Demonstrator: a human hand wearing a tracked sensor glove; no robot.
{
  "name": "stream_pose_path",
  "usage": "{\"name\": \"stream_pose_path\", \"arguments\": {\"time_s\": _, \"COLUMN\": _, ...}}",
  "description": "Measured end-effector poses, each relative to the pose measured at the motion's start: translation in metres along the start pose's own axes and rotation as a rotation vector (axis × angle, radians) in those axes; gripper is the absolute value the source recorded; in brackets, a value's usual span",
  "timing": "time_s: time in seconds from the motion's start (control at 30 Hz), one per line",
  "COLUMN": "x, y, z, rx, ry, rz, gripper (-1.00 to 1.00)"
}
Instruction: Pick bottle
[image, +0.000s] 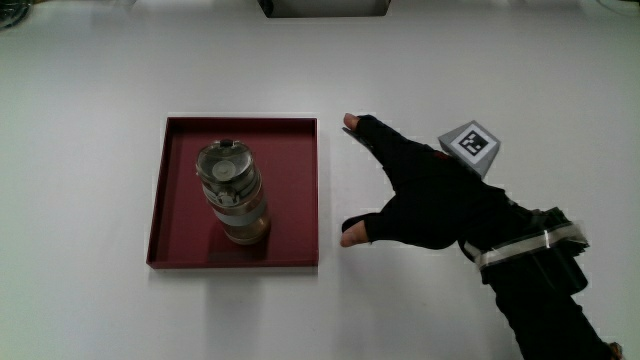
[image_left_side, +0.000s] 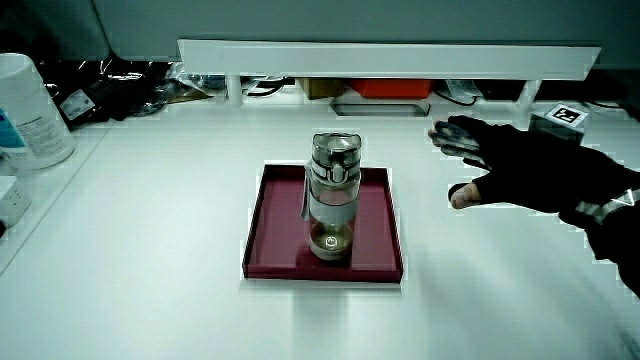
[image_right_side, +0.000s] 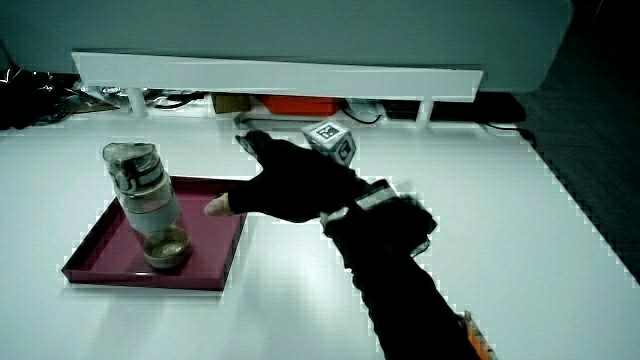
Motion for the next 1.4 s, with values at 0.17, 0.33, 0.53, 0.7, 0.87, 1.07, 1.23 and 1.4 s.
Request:
{"name": "stream_pose_path", "arguments": {"time_s": 0.17, "x": 0.003, "y": 0.017, "z": -0.014, "rx": -0.029, "ry": 0.016, "rz": -0.025, "gripper": 0.00}}
{"name": "stream_pose_path", "arguments": {"time_s": 0.33, "x": 0.006, "y": 0.035, "z": -0.027, "rx": -0.056, "ry": 0.028, "rz": -0.019, "gripper": 0.00}}
{"name": "stream_pose_path", "arguments": {"time_s": 0.53, "x": 0.013, "y": 0.055, "z": -0.046, "rx": -0.095, "ry": 0.052, "rz": -0.023, "gripper": 0.00}}
{"name": "stream_pose_path", "arguments": {"time_s": 0.7, "x": 0.027, "y": 0.072, "z": -0.062, "rx": -0.118, "ry": 0.019, "rz": -0.036, "gripper": 0.00}}
{"name": "stream_pose_path", "arguments": {"time_s": 0.87, "x": 0.039, "y": 0.085, "z": -0.076, "rx": -0.142, "ry": 0.048, "rz": -0.053, "gripper": 0.00}}
{"name": "stream_pose_path", "arguments": {"time_s": 1.07, "x": 0.047, "y": 0.096, "z": -0.092, "rx": -0.146, "ry": 0.064, "rz": -0.067, "gripper": 0.00}}
{"name": "stream_pose_path", "arguments": {"time_s": 1.23, "x": 0.043, "y": 0.099, "z": -0.100, "rx": -0.074, "ry": 0.054, "rz": -0.066, "gripper": 0.00}}
{"name": "stream_pose_path", "arguments": {"time_s": 1.4, "x": 0.059, "y": 0.106, "z": -0.104, "rx": -0.125, "ry": 0.103, "rz": -0.051, "gripper": 0.00}}
